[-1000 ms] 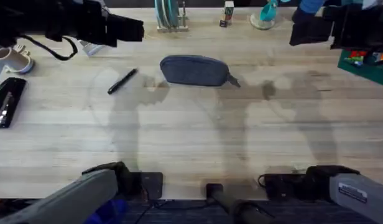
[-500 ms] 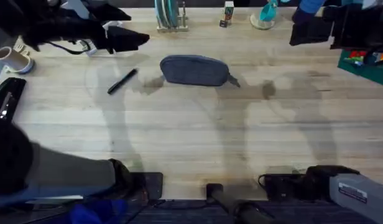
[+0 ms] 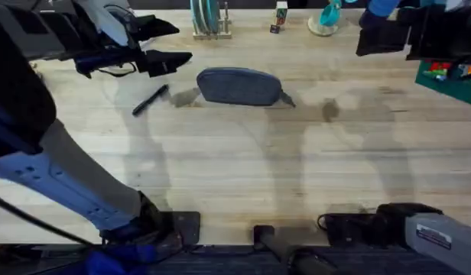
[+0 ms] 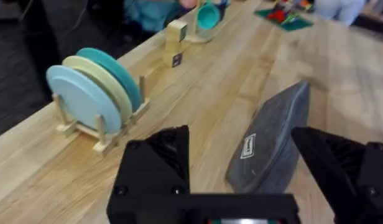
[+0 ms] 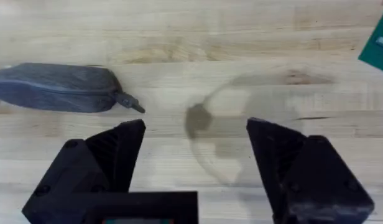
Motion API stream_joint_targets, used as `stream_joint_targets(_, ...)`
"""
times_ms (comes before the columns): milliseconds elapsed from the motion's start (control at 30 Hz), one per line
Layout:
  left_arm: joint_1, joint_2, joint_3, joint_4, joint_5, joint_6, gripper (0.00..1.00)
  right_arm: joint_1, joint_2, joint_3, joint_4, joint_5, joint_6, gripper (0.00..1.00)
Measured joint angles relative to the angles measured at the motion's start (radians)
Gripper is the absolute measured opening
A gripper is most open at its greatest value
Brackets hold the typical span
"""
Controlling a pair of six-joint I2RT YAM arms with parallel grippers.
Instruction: Unzip the bag, pick up the pens from the table one at a time and place them inside, then zip the bag closed.
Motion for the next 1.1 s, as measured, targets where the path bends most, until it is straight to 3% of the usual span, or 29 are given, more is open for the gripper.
stream_joint_targets(167,0.000,0.065,0.001,0.008,0.075,0.003,0.989,0.000,0.000,0.000,0.000,0.000,0.000,0.997)
stream_joint_targets(433,-0.007,0.160,0.002,-0.032,0.106,0.002,0.989,0.000,0.000,0.000,0.000,0.000,0.000,0.997)
stream_joint_targets(700,-0.083,0.164,0.004,-0.036,0.106,0.003,0.989,0.000,0.000,0.000,0.000,0.000,0.000,0.996)
stream_joint_targets(833,-0.109,0.164,0.006,-0.090,0.102,0.003,0.989,0.000,0.000,0.000,0.000,0.000,0.000,0.998)
stream_joint_targets(967,-0.109,0.164,0.006,-0.172,0.091,0.052,0.989,0.000,0.000,0.000,0.002,0.000,0.000,0.997)
stream_joint_targets(1100,-0.108,0.164,0.006,-0.258,0.069,0.157,0.988,0.000,0.001,0.000,0.023,0.000,0.000,0.997)
